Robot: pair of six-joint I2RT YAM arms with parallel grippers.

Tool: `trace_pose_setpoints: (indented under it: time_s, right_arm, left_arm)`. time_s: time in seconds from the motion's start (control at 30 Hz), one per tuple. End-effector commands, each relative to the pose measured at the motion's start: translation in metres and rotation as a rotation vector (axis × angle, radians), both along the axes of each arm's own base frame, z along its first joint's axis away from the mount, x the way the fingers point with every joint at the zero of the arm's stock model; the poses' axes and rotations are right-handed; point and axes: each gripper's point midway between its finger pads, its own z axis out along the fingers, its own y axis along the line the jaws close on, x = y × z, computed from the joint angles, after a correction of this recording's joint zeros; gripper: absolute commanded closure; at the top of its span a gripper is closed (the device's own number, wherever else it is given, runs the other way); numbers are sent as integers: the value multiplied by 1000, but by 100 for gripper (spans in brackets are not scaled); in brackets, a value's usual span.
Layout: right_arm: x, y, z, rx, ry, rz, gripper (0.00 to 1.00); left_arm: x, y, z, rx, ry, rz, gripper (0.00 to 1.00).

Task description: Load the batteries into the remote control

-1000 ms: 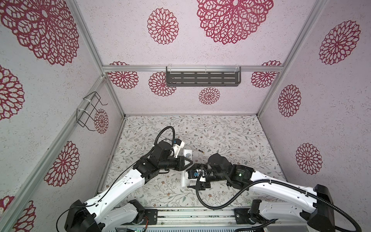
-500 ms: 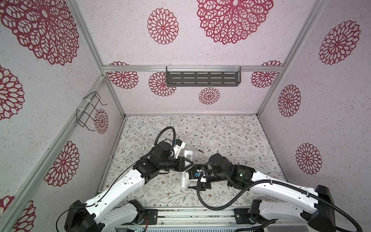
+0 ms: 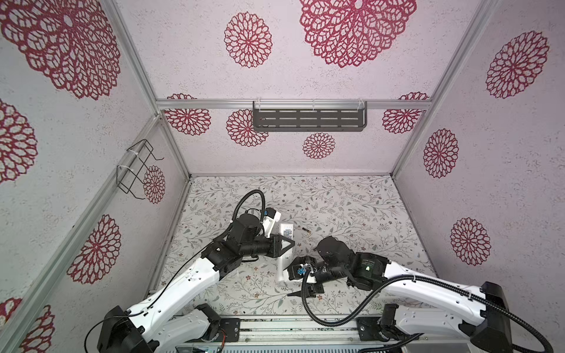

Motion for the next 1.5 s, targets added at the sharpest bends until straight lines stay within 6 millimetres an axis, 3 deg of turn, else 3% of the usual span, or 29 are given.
trace_pose_setpoints:
  time_s: [0.0,0.2,0.33,0.53,0.77,1.47]
  right_arm:
    - [-8,-3,11,16,30,22,29]
    - [3,-4,22,61,-34,-35,27]
    - [14,-6,34,135,-101,-98,20]
    - [31,-6,32,136,-166,-155,14]
    - [44,-2,38,162,-222,-192,14]
    - [45,-1,-6,16,-169,-178,16]
  left_arm:
    - [5,-2,26,-51,-83,-1,99]
    - [4,-2,26,-51,-80,-4,99]
    - [3,-3,27,-56,-82,-9,99]
    - [0,-4,30,-72,-78,-22,99]
    - [-1,-5,33,-88,-76,-28,98]
    - [-1,-4,38,-112,-93,-16,99]
